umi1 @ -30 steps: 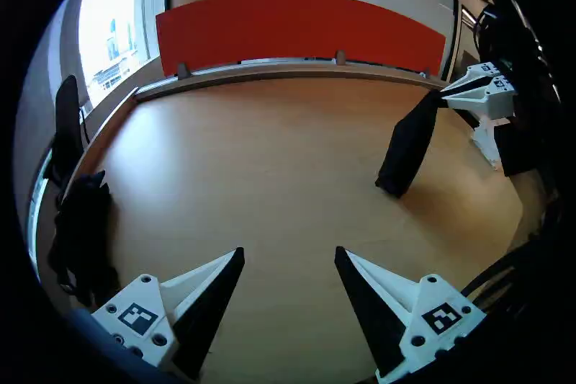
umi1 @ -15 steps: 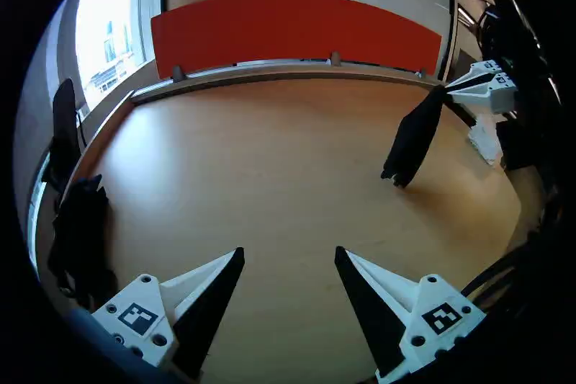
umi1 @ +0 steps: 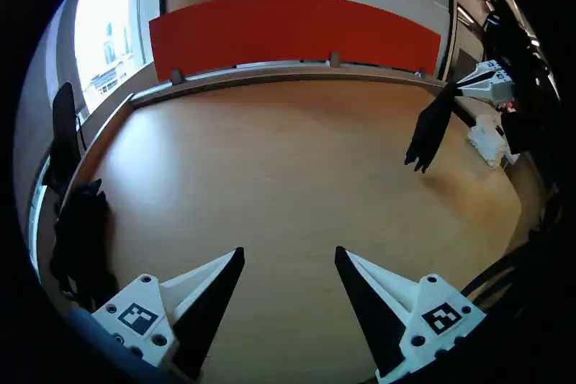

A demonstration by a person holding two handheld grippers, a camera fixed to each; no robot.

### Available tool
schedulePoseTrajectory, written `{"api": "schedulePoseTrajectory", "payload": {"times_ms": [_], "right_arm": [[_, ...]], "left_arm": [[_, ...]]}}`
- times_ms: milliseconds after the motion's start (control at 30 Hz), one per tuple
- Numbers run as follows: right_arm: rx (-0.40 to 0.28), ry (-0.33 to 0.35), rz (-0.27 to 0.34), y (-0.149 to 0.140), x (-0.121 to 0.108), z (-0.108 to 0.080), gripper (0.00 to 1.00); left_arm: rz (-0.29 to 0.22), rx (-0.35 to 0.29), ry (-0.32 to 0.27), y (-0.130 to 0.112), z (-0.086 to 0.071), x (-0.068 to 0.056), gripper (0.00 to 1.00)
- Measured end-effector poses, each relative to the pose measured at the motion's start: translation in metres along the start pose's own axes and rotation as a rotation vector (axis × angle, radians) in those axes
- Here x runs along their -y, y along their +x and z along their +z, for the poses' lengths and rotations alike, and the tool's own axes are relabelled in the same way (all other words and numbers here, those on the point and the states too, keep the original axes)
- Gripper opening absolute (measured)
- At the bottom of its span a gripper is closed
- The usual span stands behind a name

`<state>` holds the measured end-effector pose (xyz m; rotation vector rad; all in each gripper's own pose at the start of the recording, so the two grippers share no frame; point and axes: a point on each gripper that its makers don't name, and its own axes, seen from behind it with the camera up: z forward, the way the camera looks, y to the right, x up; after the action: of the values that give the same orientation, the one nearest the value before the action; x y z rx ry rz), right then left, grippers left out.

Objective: Fold towel

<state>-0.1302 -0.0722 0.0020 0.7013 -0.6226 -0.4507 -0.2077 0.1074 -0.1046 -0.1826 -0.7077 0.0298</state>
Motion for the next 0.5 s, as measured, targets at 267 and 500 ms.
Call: {"api": "schedulePoseTrajectory", "payload": {"times_ms": [267, 500], "right_arm": [[0.057, -0.050, 0.003, -0.031, -0.055, -0.018, 0.04], [0.113, -0.084, 0.026, -0.061, -0.100, -0.031, 0.04]], "left_arm": [[0.007, 0.005, 0.004, 0.002, 0.002, -0.003, 0.93], [0.008, 0.008, 0.013, 0.004, 0.003, -0.004, 0.93]]}}
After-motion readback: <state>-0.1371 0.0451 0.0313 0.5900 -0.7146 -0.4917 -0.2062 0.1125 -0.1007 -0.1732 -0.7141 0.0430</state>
